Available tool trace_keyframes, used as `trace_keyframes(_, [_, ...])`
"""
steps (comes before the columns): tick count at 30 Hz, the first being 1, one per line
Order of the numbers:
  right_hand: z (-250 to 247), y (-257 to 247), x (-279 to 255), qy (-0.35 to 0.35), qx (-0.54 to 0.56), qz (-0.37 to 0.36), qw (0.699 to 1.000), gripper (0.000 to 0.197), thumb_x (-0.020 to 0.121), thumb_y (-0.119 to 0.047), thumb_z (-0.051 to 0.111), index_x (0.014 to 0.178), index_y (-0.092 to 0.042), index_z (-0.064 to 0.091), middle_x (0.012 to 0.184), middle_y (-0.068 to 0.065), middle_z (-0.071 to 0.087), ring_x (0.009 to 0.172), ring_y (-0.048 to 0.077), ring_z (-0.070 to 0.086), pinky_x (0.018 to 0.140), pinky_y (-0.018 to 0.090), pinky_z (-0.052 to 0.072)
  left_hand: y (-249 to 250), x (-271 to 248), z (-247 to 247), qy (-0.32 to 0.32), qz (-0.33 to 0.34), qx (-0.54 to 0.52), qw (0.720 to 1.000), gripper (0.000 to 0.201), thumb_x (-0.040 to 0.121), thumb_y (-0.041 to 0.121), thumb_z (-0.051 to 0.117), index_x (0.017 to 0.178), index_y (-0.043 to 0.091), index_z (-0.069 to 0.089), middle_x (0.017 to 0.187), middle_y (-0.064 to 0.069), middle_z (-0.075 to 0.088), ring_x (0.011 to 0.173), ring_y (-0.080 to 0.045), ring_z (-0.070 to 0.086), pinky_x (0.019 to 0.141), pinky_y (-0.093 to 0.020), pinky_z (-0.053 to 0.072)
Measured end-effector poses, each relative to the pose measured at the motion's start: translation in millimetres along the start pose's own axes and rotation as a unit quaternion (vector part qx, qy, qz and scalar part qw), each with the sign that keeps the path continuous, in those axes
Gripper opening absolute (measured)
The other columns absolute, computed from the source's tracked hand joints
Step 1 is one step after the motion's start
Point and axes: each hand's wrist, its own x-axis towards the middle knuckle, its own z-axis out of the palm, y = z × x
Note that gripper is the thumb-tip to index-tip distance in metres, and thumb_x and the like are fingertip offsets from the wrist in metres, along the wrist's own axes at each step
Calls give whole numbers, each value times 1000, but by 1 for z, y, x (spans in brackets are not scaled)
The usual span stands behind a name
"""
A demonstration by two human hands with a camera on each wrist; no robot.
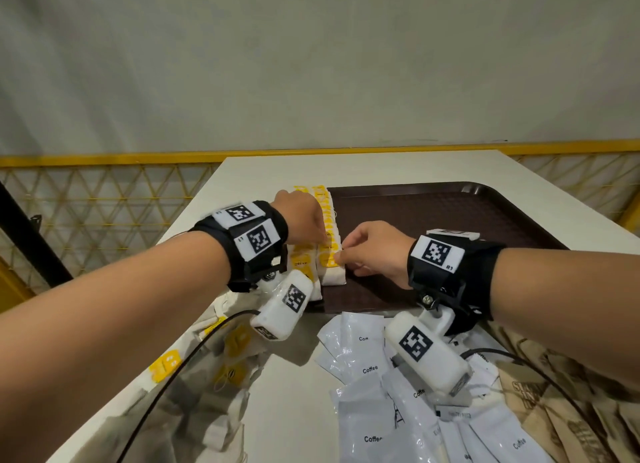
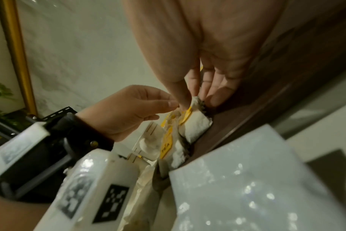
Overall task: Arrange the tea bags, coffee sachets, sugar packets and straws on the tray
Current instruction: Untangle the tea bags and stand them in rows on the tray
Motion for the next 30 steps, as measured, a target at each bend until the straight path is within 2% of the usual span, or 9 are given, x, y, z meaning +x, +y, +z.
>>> trace_keyframes(3, [3,1,0,-10,-23,-9,1000,27,76,-5,78,80,-12,53,73,7,57,70,21,59,74,34,56,11,1,0,-4,-2,78,997,30,89,40,61,104,17,71,112,-1,61,115,-24,46,82,-27,30])
trace_keyframes(6, [4,2,3,-6,-52,-22,998,29,72,-3,80,78,-14,53,72,7,58,70,25,61,81,44,56,18,2,-1,-9,-15,114,993,32,89,39,61,110,15,68,117,-4,60,116,-24,46,78,-26,27])
trace_keyframes(12, [5,1,5,-10,-67,-30,997,31,73,-2,79,80,-14,52,75,8,60,72,27,63,83,46,57,23,3,-1,-15,-23,153,988,28,92,33,57,113,16,65,122,-5,55,117,-24,45,78,-27,24])
trace_keyframes(18, [7,2,4,-1,-71,-42,997,32,72,-2,80,83,-13,52,80,12,63,88,39,70,85,51,55,22,3,0,-34,-22,186,982,30,92,31,53,117,16,62,128,-9,47,121,-26,40,81,-30,21])
trace_keyframes(22, [6,4,6,0,-65,-40,997,32,72,-3,80,81,-14,52,74,8,60,82,35,69,86,51,55,20,4,-1,-46,-19,184,982,31,93,32,51,117,14,62,130,-9,45,122,-27,38,82,-30,21])
trace_keyframes(26, [5,5,7,-5,-55,-37,998,31,74,-1,78,78,-13,50,67,8,60,72,30,65,86,49,56,16,5,0,-44,-15,186,981,32,93,33,50,116,14,62,131,-9,44,123,-27,37,90,-32,27])
trace_keyframes(30, [3,6,6,-8,-33,-29,999,31,77,3,75,76,-13,48,63,6,57,63,25,63,85,46,57,15,5,2,-49,-21,183,982,31,93,33,50,115,15,63,131,-9,45,122,-28,37,87,-32,26])
